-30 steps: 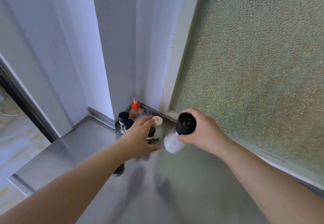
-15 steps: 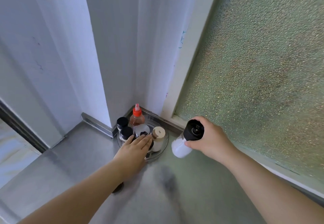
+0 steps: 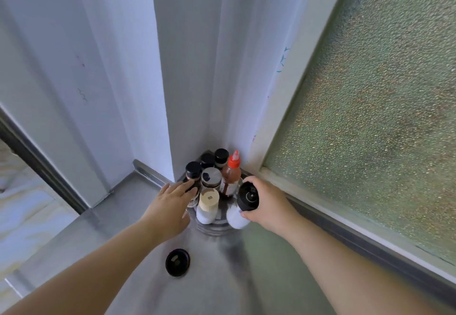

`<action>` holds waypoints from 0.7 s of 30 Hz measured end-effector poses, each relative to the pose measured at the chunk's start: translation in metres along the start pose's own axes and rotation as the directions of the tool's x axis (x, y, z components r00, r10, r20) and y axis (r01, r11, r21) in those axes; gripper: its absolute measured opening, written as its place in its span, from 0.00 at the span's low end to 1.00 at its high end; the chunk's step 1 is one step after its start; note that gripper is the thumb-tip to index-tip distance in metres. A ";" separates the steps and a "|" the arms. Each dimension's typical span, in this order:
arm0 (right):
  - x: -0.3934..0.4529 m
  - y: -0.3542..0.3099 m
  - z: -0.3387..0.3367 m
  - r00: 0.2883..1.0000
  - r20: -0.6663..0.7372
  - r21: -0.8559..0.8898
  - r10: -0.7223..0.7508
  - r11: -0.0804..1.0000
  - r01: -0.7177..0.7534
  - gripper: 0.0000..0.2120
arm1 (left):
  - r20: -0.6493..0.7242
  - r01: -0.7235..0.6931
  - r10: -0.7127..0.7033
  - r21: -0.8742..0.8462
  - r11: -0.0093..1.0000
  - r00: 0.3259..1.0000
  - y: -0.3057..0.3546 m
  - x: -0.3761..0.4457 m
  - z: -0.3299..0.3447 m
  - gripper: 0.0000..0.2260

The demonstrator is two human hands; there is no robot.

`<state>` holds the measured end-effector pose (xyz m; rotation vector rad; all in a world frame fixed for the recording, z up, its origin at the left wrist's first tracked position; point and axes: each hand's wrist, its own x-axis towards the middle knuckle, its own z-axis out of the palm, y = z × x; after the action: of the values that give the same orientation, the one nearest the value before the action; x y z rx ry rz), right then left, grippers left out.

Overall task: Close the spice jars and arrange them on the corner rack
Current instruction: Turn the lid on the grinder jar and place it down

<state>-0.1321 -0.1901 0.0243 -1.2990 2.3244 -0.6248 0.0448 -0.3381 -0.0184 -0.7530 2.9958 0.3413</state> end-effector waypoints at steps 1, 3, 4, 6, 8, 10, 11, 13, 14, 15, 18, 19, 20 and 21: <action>0.004 0.000 0.008 1.000 0.012 -0.006 0.001 1.000 -0.001 0.29 | 0.011 0.014 -0.014 -0.010 1.000 1.000 -0.003 0.003 -0.001 0.28; 0.011 -0.002 0.021 1.000 0.024 0.002 -0.002 1.000 0.002 0.30 | 0.029 0.038 -0.036 -0.039 0.999 0.999 -0.008 0.010 -0.003 0.30; 0.014 -0.003 0.026 1.000 0.021 0.008 -0.012 1.000 0.012 0.29 | 0.042 0.046 -0.044 -0.046 0.998 0.998 -0.009 0.013 -0.004 0.31; 0.019 -0.005 0.032 0.999 0.023 -0.004 -0.036 0.999 0.036 0.27 | 0.070 0.047 -0.045 -0.034 0.998 0.997 -0.011 0.020 -0.006 0.31; 0.021 -0.004 0.036 0.998 0.037 -0.025 -0.043 0.999 0.044 0.26 | 0.085 0.053 -0.050 -0.030 0.998 0.995 -0.009 0.026 -0.007 0.31; 0.022 0.000 0.042 0.999 0.039 -0.023 -0.036 0.999 0.037 0.25 | 0.092 0.060 -0.057 -0.030 0.998 0.994 -0.008 0.030 -0.006 0.31; 0.022 0.001 0.045 0.999 0.040 -0.014 -0.036 0.999 0.036 0.25 | 0.096 0.067 -0.064 -0.029 0.997 0.993 -0.008 0.032 -0.005 0.31; 0.022 0.002 0.050 0.998 0.048 0.000 -0.038 0.999 0.038 0.27 | 0.086 0.080 -0.077 -0.036 0.996 0.993 -0.008 0.032 -0.002 0.30; 0.022 0.002 0.053 0.998 0.054 -0.002 -0.036 0.999 0.036 0.28 | 0.067 0.086 -0.083 -0.045 0.995 0.994 -0.009 0.031 0.000 0.30; 0.022 0.001 0.054 0.998 0.058 -0.011 -0.034 0.999 0.035 0.30 | 0.042 0.087 -0.085 -0.055 0.995 0.996 -0.010 0.029 0.001 0.30; 0.024 0.000 0.057 0.997 0.071 -0.027 -0.028 0.999 0.030 0.36 | -0.030 0.107 -0.111 -0.125 0.986 0.993 -0.011 0.016 0.001 0.31; 0.023 0.000 0.057 0.996 0.083 -0.029 -0.023 0.999 0.026 0.38 | -0.064 0.125 -0.138 -0.173 0.977 0.988 -0.011 0.009 0.002 0.30; 0.022 -0.001 0.057 0.995 0.098 -0.030 -0.018 0.999 0.021 0.40 | -0.102 0.137 -0.162 -0.219 0.966 0.982 -0.012 0.001 0.003 0.29; 0.020 -0.002 0.056 0.993 0.115 -0.033 -0.014 0.999 0.018 0.43 | -0.133 0.131 -0.167 -0.248 0.960 0.977 -0.014 -0.007 0.007 0.27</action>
<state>-0.1101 -0.2190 -0.0226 -1.3333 2.2426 -0.5042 0.0579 -0.3453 -0.0269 -1.0660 3.0464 0.6751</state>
